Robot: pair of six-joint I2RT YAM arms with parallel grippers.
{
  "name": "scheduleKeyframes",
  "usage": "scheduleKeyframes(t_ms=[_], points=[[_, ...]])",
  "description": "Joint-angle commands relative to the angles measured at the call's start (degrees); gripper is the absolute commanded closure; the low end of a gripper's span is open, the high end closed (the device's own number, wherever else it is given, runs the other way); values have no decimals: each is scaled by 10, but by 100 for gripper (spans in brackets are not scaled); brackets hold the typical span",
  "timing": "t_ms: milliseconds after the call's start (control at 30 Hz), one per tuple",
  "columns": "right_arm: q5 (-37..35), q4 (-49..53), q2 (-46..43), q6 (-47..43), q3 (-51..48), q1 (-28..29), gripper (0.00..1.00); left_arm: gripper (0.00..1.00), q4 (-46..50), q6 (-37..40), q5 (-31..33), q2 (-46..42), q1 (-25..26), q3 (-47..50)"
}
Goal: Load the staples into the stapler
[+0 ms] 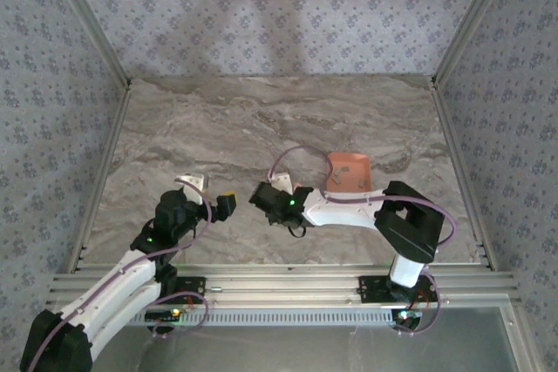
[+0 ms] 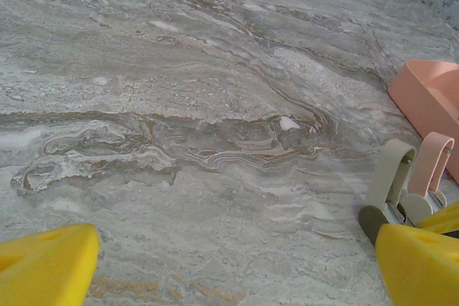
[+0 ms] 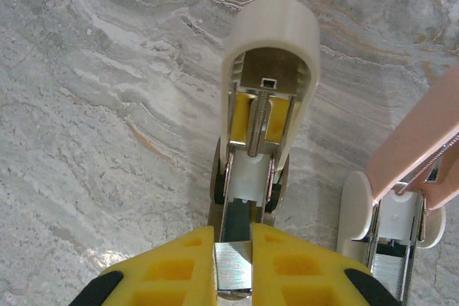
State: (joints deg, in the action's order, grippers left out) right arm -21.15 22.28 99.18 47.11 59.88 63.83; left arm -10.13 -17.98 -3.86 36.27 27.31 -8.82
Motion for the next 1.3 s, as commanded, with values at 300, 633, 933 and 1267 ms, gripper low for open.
scheduleKeyframes(t_ms=[300, 633, 933, 1267], points=[[-3, 23, 14, 19, -9, -11, 85, 2, -10, 9, -11, -11, -4, 7], [-24, 31, 15, 18, -11, -8, 85, 2, -9, 9, -10, -11, -4, 7], [-27, 4, 13, 3, -18, -11, 85, 2, -9, 9, -10, -11, -4, 7], [-3, -4, 7, -4, -29, -9, 83, 2, -10, 9, -10, -11, -4, 8]])
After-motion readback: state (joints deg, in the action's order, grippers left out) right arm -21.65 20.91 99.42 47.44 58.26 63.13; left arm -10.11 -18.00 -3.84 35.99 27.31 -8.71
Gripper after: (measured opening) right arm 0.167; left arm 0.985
